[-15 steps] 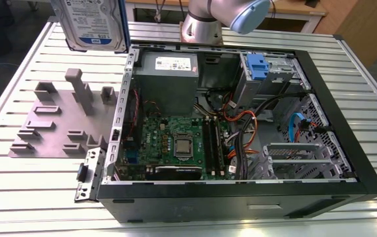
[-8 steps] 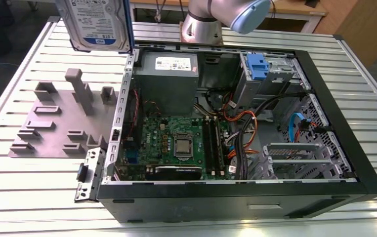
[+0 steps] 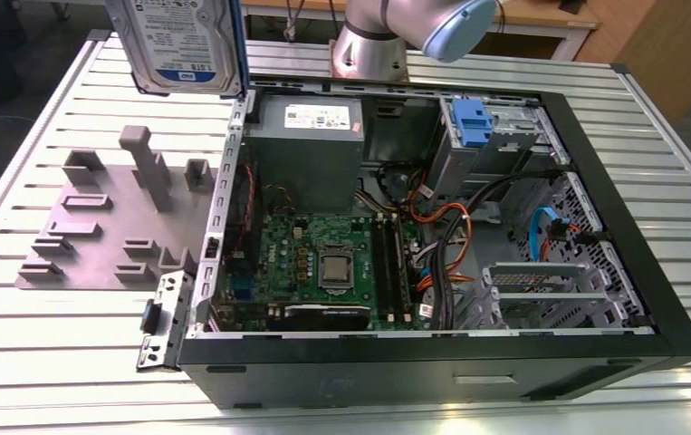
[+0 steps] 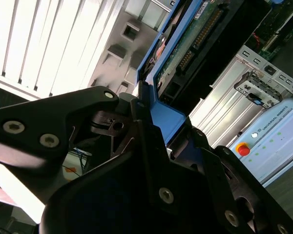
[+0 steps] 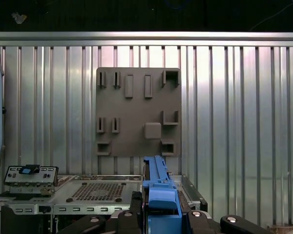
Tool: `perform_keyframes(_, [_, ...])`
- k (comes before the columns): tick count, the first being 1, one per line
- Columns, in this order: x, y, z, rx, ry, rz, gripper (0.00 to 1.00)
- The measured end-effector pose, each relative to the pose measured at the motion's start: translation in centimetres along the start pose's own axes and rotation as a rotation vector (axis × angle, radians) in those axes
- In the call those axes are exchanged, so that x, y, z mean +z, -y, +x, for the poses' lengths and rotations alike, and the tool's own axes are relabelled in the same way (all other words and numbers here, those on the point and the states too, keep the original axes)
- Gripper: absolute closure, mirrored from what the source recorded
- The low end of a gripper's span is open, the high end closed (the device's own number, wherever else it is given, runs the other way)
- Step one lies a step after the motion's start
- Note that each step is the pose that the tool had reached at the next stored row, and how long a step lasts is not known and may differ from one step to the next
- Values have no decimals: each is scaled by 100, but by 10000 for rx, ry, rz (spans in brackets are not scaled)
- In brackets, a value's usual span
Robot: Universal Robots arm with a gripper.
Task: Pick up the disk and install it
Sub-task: 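Pick up the disk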
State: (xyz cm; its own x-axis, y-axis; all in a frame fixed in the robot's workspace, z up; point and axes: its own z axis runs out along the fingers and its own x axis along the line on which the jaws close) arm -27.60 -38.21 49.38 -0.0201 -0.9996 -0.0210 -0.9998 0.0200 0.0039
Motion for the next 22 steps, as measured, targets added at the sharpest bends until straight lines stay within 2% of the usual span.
perform_keyframes(6, [0, 1, 1, 0, -1, 0, 64])
perform_keyframes(12, [-1, 4, 46, 0, -1, -1, 64])
perform_keyframes(22, [-1, 189, 55, 0, -1, 0, 64])
